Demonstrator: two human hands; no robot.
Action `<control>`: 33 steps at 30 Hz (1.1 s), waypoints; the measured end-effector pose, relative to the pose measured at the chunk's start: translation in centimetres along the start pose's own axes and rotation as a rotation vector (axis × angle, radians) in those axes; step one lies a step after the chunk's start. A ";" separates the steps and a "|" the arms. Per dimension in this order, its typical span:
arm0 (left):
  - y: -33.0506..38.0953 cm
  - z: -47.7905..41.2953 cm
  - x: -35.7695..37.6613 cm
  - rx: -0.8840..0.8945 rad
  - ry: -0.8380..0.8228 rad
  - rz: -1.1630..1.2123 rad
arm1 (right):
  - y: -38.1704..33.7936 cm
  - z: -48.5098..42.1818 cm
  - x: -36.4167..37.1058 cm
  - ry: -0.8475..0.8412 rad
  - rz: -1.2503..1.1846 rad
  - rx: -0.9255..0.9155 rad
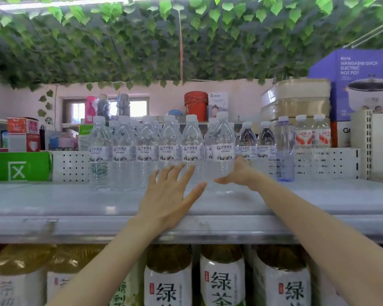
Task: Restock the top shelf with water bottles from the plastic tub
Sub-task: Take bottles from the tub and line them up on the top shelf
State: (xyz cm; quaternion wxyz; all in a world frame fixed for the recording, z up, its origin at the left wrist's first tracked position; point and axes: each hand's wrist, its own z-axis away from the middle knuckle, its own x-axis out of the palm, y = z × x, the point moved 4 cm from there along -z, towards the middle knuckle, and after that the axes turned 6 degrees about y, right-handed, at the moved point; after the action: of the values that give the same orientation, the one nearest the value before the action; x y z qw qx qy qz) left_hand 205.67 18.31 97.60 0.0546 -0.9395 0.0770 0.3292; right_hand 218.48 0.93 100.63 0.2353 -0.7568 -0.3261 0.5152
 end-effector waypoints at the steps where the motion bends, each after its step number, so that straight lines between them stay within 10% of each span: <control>1: 0.0 0.0 0.0 0.000 0.018 -0.003 | -0.2 0.6 -0.3 0.023 0.010 0.002; 21: 0.1 0.0 -0.2 -0.014 0.069 0.062 | -1.5 0.2 1.2 -0.031 0.467 -0.280; 33: 0.0 0.0 -0.1 -0.018 0.074 0.083 | -2.8 0.4 0.8 0.209 0.932 -0.453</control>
State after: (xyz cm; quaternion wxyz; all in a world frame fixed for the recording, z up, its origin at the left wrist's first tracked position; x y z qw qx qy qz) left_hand 205.55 18.36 97.68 0.0297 -0.9475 0.1149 0.2969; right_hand 217.64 3.40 101.91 -0.1571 -0.9008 -0.0329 0.4036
